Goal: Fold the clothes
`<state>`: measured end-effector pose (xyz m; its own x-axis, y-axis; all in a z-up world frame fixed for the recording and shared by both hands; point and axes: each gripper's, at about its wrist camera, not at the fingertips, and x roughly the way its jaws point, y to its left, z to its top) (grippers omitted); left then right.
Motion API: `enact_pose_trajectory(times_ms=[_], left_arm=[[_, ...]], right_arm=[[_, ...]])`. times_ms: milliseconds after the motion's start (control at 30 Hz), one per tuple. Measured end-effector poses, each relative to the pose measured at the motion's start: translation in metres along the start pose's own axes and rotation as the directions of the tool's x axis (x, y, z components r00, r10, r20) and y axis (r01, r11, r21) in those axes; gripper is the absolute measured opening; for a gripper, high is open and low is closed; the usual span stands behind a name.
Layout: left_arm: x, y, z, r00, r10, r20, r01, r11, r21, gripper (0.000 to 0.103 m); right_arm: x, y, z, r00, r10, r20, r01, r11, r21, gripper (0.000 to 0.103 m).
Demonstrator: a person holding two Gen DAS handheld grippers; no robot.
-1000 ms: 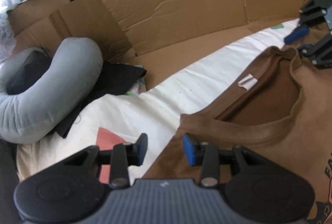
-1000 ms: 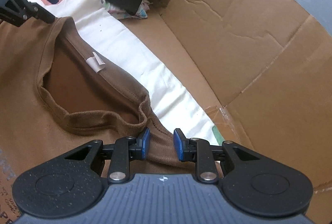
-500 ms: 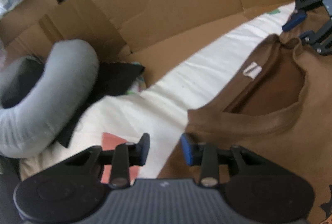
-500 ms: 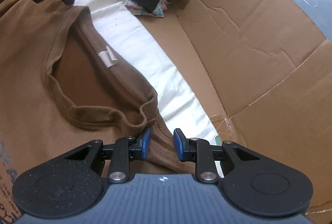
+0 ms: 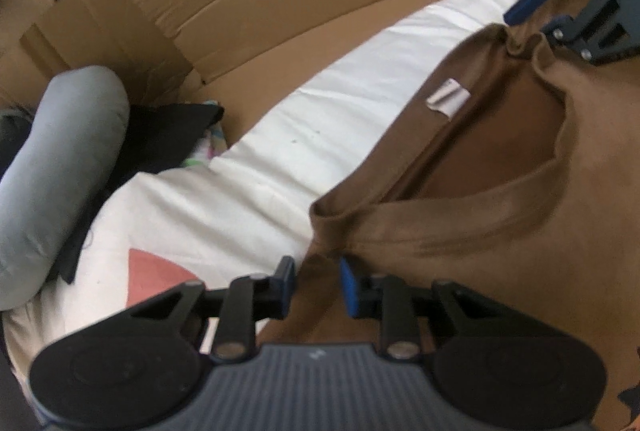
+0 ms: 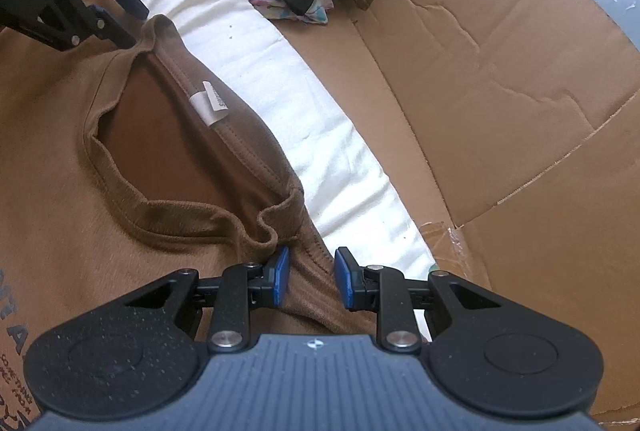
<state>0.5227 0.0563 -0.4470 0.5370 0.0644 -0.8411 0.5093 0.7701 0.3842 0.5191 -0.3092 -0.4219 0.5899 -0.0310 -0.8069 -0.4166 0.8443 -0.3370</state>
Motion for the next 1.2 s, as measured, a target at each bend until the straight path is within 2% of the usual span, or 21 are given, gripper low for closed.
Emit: enact_pose_trajectory(times_ms=[33,100,233,300,367,600,800,900,967,1033,1100,1167,1200], left_arm=[[0.001,-0.001,0.001,1.000,0.000,-0.003,0.000,1.000,0.003,0.025],[0.002,-0.004,0.003,1.000,0.001,-0.010,-0.001,1.000,0.010,0.017],[0.003,-0.010,0.006,1.000,0.014,-0.017,-0.014,0.999,0.031,0.007],[0.001,-0.011,0.004,1.000,0.028,-0.008,-0.027,0.999,0.035,0.005],[-0.003,-0.011,0.003,0.999,0.048,0.008,-0.048,0.998,0.035,0.004],[-0.010,-0.013,0.003,0.994,0.104,0.047,-0.105,0.994,0.037,0.004],[-0.003,-0.018,0.002,0.993,0.115,0.033,-0.116,0.993,0.037,0.004],[-0.001,-0.018,0.003,0.992,0.119,0.030,-0.120,0.992,0.026,0.007],[-0.007,-0.011,0.003,0.993,0.109,0.037,-0.109,0.994,-0.015,0.011],[-0.018,-0.006,0.002,0.990,0.131,0.061,-0.128,0.991,-0.046,0.015],[-0.030,-0.001,0.000,0.985,0.149,0.084,-0.143,0.987,-0.077,0.027],[-0.045,-0.002,-0.002,0.984,0.139,0.109,-0.128,0.986,-0.103,0.030],[-0.052,-0.002,-0.002,0.983,0.135,0.122,-0.121,0.986,-0.117,0.030]], right_arm=[[0.001,-0.001,0.000,1.000,0.009,-0.001,-0.009,1.000,0.002,0.032],[0.002,-0.007,0.002,0.999,0.036,-0.011,-0.035,0.999,0.020,0.031],[0.005,-0.014,0.007,0.995,0.093,-0.037,-0.091,0.994,0.055,0.018],[0.004,-0.011,0.008,0.995,0.091,-0.040,-0.089,0.995,0.045,0.008],[0.001,-0.009,0.009,0.997,0.070,-0.032,-0.069,0.997,0.043,0.004],[0.000,-0.006,0.008,1.000,0.002,0.000,-0.002,0.998,0.062,0.000],[0.009,-0.011,0.014,0.997,-0.079,-0.008,0.080,0.991,0.104,0.000],[0.014,-0.019,0.016,0.998,-0.066,-0.019,0.068,0.986,0.152,0.000],[0.008,-0.024,0.017,0.999,-0.054,-0.005,0.054,0.982,0.183,0.000],[-0.008,-0.035,0.017,0.999,-0.026,0.030,0.018,0.969,0.246,0.001],[-0.026,-0.043,0.016,0.997,-0.004,0.075,-0.018,0.957,0.289,0.007],[-0.043,-0.046,0.015,0.994,-0.004,0.112,-0.030,0.953,0.300,0.022],[-0.049,-0.046,0.014,0.993,-0.003,0.119,-0.032,0.954,0.297,0.023]])
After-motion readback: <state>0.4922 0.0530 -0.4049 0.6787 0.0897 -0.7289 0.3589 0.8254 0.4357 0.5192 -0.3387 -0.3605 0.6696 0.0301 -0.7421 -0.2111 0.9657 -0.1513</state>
